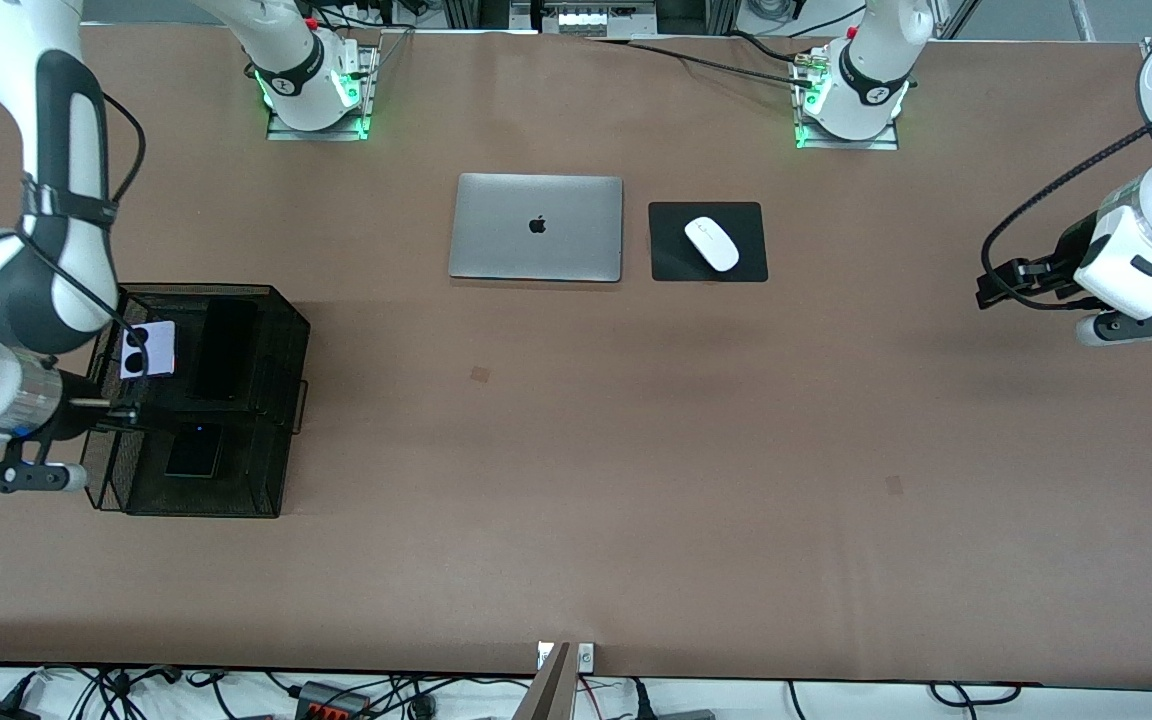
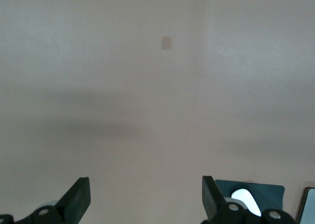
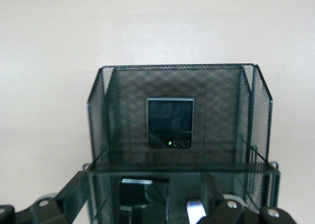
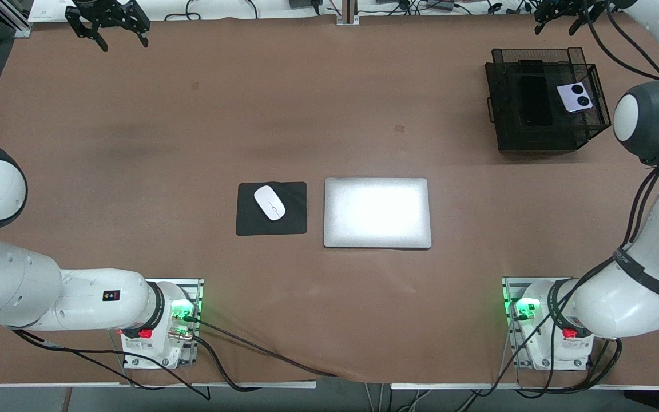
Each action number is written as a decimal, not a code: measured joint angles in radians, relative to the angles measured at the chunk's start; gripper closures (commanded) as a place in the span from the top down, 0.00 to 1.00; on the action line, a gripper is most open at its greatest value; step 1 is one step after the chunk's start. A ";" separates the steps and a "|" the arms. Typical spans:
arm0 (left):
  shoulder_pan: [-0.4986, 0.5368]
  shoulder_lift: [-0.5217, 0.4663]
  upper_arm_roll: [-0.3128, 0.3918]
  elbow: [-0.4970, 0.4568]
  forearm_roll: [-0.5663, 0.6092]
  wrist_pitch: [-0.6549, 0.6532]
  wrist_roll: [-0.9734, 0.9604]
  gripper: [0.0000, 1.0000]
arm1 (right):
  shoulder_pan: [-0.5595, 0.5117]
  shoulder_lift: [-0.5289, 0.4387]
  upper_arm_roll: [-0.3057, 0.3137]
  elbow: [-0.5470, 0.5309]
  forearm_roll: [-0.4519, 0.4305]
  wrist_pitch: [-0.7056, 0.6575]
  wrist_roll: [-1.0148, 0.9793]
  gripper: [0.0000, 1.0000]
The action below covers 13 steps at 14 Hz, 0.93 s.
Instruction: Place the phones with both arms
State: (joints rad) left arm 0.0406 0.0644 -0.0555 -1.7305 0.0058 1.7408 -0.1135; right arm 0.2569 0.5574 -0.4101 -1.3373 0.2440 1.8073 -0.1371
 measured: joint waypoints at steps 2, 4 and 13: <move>0.000 0.005 -0.001 0.000 -0.002 0.021 0.032 1.00 | 0.000 -0.020 -0.001 0.047 0.000 -0.073 0.000 1.00; 0.000 0.013 -0.002 0.000 -0.003 0.035 0.044 1.00 | 0.000 -0.032 -0.002 0.086 0.000 -0.121 0.000 1.00; 0.001 0.014 -0.003 0.000 -0.004 0.048 0.048 1.00 | -0.004 -0.061 -0.009 0.164 0.000 -0.190 0.072 1.00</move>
State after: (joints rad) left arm 0.0413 0.0781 -0.0587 -1.7305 0.0021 1.7887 -0.0653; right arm 0.2533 0.4965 -0.4193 -1.1738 0.2441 1.6175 -0.0647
